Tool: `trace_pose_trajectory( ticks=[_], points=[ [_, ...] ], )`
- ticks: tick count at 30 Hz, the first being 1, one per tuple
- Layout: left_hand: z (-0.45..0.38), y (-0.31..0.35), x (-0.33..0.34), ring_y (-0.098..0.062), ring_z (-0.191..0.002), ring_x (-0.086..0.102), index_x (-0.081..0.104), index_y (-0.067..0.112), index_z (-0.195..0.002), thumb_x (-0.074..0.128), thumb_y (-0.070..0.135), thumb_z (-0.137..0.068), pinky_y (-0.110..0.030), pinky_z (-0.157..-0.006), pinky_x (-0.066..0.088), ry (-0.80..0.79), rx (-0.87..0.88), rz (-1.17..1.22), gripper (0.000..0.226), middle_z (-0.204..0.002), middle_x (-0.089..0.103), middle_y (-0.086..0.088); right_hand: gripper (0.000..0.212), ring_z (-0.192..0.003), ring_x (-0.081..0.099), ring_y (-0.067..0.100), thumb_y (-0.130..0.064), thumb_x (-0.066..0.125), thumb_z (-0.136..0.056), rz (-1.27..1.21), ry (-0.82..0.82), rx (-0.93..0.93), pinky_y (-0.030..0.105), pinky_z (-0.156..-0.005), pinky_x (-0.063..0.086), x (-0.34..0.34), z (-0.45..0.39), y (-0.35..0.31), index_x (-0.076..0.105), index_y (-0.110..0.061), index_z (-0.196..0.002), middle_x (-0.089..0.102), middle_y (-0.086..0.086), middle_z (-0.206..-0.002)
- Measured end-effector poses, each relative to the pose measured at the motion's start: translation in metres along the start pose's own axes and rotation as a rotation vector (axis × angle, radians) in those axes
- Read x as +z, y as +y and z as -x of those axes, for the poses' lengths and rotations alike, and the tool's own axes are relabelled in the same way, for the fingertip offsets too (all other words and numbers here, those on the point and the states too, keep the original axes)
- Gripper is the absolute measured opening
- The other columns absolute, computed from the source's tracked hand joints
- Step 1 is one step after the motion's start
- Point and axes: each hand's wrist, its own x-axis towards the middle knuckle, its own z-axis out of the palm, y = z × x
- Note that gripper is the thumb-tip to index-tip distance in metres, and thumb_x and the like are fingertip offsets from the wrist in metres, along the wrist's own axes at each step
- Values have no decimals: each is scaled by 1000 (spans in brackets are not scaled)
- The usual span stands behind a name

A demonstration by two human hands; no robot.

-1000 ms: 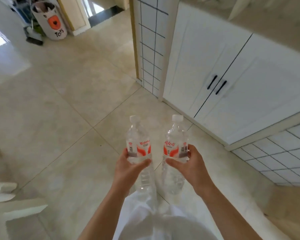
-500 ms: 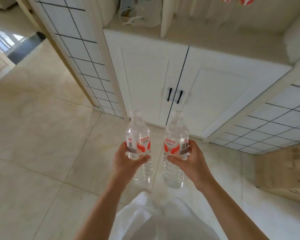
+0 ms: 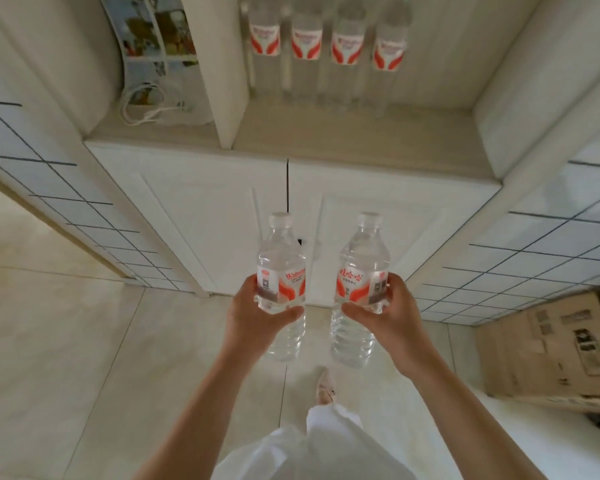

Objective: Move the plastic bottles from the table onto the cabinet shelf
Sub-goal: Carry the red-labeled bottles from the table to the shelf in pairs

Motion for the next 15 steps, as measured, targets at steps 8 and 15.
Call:
trace_pose_trajectory(
  ticks=[8,15],
  points=[
    [-93,115,51,-3,-85,65,55,29,-84,91,26,-56,-20,-67,47,-2,143,28,45,-89,69,10,65,-97,63,10,-28,86,-61,1,-23,-154,25,-80,48,-64,-125,-76,53,-19,-115,66,-4,-104],
    [-177,194,56,-4,-89,68,55,33,-88,91,24,-55,-23,-73,56,-35,315,47,49,-94,71,10,59,-85,62,4,-18,89,-60,-85,64,-310,17,-64,51,-82,-214,-146,53,-26,-106,63,-10,-93]
  ],
)
